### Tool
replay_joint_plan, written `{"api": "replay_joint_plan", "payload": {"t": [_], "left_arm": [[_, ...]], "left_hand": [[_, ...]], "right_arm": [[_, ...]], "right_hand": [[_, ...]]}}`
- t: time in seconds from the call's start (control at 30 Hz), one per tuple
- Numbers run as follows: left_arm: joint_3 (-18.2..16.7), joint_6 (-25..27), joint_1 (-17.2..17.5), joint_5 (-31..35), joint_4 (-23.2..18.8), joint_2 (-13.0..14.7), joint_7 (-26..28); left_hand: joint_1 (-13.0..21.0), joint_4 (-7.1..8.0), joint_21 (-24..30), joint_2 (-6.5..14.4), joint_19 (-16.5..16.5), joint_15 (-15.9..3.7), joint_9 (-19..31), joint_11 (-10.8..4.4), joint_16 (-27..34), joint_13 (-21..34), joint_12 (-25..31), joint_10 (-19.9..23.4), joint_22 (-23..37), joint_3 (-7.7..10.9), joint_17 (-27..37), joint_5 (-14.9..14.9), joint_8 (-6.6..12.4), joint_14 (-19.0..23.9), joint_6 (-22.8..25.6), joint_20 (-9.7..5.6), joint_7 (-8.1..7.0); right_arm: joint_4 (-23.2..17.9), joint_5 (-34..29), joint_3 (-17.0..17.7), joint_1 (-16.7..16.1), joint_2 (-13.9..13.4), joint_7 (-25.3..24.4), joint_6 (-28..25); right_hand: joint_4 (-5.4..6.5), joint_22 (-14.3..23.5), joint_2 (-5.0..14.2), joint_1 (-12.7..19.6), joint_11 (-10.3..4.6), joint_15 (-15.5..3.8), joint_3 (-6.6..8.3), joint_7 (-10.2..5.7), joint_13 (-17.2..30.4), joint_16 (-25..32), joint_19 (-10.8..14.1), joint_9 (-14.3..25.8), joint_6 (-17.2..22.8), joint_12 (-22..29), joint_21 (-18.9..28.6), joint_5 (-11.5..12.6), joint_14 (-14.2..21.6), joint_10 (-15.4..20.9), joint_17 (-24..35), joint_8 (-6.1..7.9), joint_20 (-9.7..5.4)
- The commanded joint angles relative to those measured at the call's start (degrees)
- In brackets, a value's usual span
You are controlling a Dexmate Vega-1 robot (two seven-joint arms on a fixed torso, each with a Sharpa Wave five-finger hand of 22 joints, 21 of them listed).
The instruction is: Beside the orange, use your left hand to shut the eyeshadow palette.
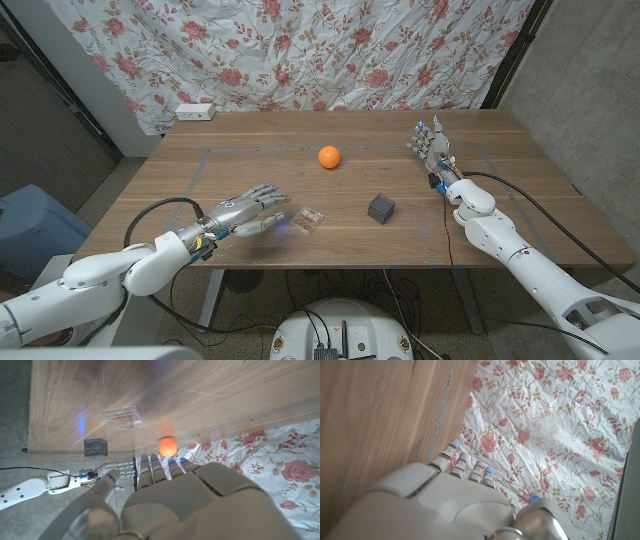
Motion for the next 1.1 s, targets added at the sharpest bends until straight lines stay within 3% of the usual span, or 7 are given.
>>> {"api": "replay_joint_plan", "payload": {"t": [0.03,0.2,0.4,0.73,1.1], "left_arm": [[3.8,-7.7,-4.6,3.8,5.5,-0.5,0.1],[5.2,-8.8,-6.3,6.1,6.4,-0.6,0.1],[6.8,-8.5,-7.3,11.9,6.8,-0.5,3.1],[9.3,-6.3,-8.2,16.0,7.2,-0.7,5.6],[12.8,-7.2,-12.1,15.8,9.1,-1.7,4.2]], "left_hand": [[-0.6,0.1,-0.2,7.1,-4.7,-0.22,0.2,-0.37,-0.1,0.2,0.1,-1.1,0.3,-0.83,0.3,0.3,0.09,-2.0,-1.6,-0.81,-0.44],[-0.7,0.2,-0.2,7.2,-7.0,-0.46,0.2,-0.58,0.0,0.1,0.0,-3.3,0.4,-1.65,0.4,0.3,0.08,-4.2,-3.7,-1.15,-1.15],[-0.8,0.25,0.1,7.3,-7.6,-0.29,0.2,-0.59,0.2,0.1,-0.1,-4.7,0.4,-2.12,0.5,0.3,-0.02,-5.0,-5.2,-1.03,-1.32],[-0.8,0.3,0.1,7.3,-8.4,-0.47,0.3,-0.77,0.3,0.1,0.1,-5.0,0.5,-2.48,0.5,0.4,0.15,-5.6,-5.8,-1.02,-1.34],[-0.9,0.31,0.3,7.3,-8.9,-0.68,0.3,-0.62,0.4,0.1,0.3,-5.7,0.5,-3.04,0.5,0.4,0.23,-6.3,-6.8,-1.1,-1.58]], "right_arm": [[-0.1,-0.1,0.0,0.0,0.0,-0.1,0.0],[-0.1,-0.1,0.0,0.0,0.0,-0.1,0.0],[-0.1,-0.1,0.0,0.0,0.0,-0.1,0.0],[0.0,0.1,0.0,0.0,-0.1,0.6,0.0],[-0.1,-0.1,0.0,0.0,0.0,-0.1,0.0]], "right_hand": [[0.22,0.2,5.65,0.0,-0.42,-6.67,-0.06,-0.59,0.1,0.2,0.3,0.3,0.0,0.3,0.4,0.1,-0.1,-0.1,0.1,0.27,-0.13],[0.22,0.2,5.65,0.0,-0.35,-6.66,-0.06,-0.57,0.1,0.2,0.3,0.3,0.0,0.3,0.4,0.1,-0.1,0.0,0.1,0.29,-0.14],[0.22,0.2,5.66,0.0,-0.36,-6.61,-0.06,-0.52,0.1,0.2,0.3,0.3,0.1,0.3,0.4,0.1,-0.1,0.0,0.1,0.3,-0.14],[0.22,0.2,5.65,0.0,-0.36,-6.59,-0.06,-0.58,0.1,0.2,0.3,0.3,0.1,0.3,0.4,0.1,-0.1,0.0,0.1,0.3,-0.17],[0.22,0.2,5.65,0.0,-0.36,-6.57,-0.06,-0.54,0.1,0.2,0.3,0.3,0.1,0.3,0.4,0.1,-0.1,0.0,0.1,0.31,-0.16]]}}
